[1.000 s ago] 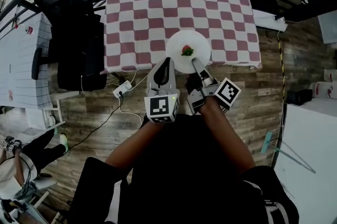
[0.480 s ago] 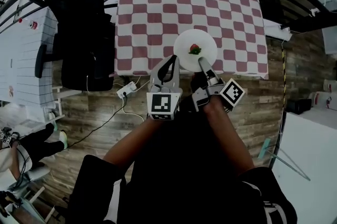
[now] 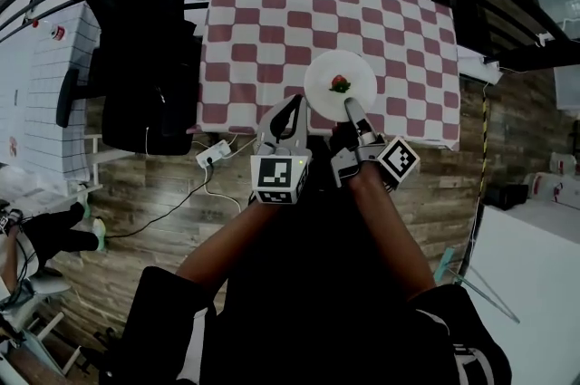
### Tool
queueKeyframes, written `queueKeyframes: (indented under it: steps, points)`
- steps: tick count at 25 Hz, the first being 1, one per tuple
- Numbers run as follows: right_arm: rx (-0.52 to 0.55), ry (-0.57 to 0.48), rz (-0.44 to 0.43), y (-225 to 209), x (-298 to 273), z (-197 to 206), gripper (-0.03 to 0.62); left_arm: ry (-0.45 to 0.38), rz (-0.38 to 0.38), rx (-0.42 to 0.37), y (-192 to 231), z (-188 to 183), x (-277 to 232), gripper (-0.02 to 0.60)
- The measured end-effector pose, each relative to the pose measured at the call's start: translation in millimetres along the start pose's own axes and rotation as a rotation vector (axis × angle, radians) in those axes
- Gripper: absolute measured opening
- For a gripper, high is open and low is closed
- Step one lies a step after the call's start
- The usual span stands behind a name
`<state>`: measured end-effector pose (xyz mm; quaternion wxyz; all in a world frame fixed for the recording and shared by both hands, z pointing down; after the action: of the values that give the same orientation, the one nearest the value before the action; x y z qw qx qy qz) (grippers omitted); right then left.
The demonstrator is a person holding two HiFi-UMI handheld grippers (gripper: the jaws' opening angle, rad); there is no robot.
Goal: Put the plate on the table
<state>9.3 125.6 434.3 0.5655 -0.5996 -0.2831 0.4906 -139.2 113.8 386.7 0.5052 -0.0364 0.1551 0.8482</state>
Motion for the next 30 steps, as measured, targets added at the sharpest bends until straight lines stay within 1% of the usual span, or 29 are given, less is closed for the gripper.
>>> queueKeyframes:
  steps: [3,5,8,11,19,22,27,30]
  points:
    - [-0.002,0.003,0.015,2.9,-9.0,-6.6,0.014,0.008,0.003,0.003,-0.4,-4.5,-7.9,0.009]
    - [0.010,0.015,0.005,8.7,-18.7,-9.9,0.014,0.003,-0.001,-0.001,1.9,-7.8,-16.1,0.009]
    - [0.037,0.031,-0.024,16.3,-32.4,-14.0,0.014,-0.032,-0.024,-0.009,8.9,-13.9,-28.6,0.009]
    - [0.054,0.048,-0.038,15.0,-42.6,-17.6,0.012,-0.060,-0.039,-0.033,10.8,-17.8,-38.4,0.009]
    - [0.022,0.087,-0.009,1.7,-67.0,-33.3,0.012,-0.024,-0.050,-0.052,12.4,-16.0,-75.3,0.009]
    - [0.013,0.090,0.011,-4.2,-73.5,-45.3,0.014,-0.013,-0.034,-0.057,8.3,-16.2,-91.8,0.009]
    - [0.015,0.085,-0.015,-3.3,-91.9,-68.0,0.014,-0.016,-0.013,-0.057,6.9,-20.3,-124.0,0.009]
    - [0.024,0.068,-0.028,-8.2,-103.8,-82.6,0.012,-0.012,-0.014,-0.082,8.1,-20.4,-140.5,0.009]
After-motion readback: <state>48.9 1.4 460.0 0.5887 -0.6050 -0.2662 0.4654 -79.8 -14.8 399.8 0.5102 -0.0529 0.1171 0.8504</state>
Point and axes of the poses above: the fingertips, and each gripper's own axes: x backward along the fingers, y to its left, z out of its underside, the point moved 3 cm from there along x, backward along the fingers, and after that the axes turned 2 degrees about z, right-handed, at the moved point
